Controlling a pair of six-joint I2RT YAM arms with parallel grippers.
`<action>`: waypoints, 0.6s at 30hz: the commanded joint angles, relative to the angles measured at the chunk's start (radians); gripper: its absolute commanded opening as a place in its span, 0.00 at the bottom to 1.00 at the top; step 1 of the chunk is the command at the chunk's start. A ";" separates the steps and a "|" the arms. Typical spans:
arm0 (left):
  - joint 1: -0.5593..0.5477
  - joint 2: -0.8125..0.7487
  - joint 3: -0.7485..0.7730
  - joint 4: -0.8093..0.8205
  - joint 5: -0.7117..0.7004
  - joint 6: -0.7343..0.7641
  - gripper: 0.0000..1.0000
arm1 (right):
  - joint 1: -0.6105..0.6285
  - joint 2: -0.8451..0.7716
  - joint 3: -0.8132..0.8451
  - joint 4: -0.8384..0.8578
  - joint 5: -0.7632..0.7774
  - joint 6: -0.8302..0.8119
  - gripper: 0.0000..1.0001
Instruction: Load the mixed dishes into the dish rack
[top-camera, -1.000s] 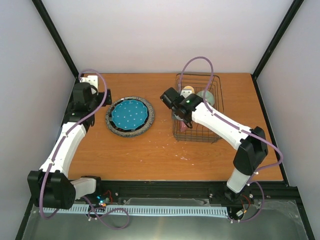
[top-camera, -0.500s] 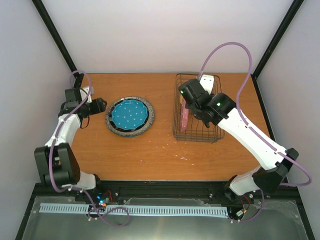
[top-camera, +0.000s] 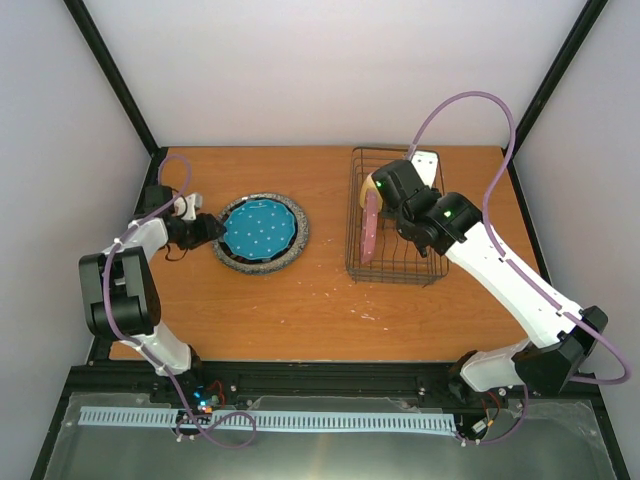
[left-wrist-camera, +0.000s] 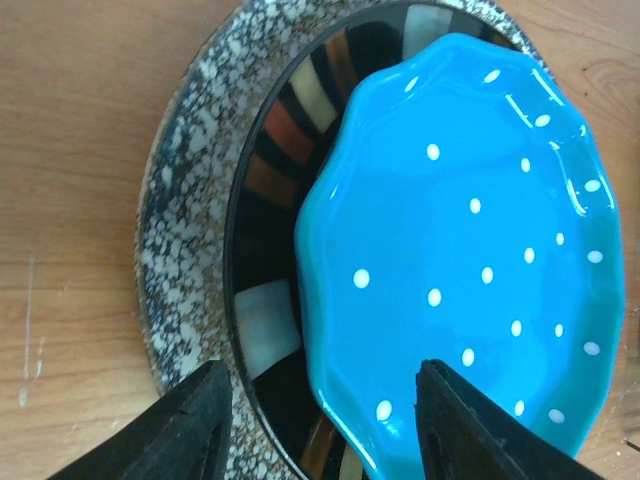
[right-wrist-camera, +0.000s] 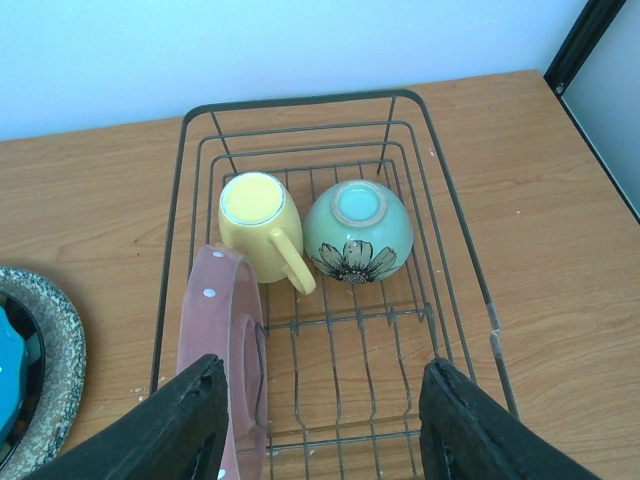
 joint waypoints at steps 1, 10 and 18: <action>0.004 0.031 0.067 -0.020 0.073 0.016 0.49 | -0.015 -0.028 -0.018 0.050 -0.017 -0.019 0.53; 0.002 0.066 0.086 -0.052 0.095 0.041 0.44 | -0.028 -0.035 -0.029 0.074 -0.026 -0.029 0.53; -0.011 0.094 0.081 -0.065 0.096 0.053 0.43 | -0.032 -0.024 -0.026 0.088 -0.047 -0.044 0.52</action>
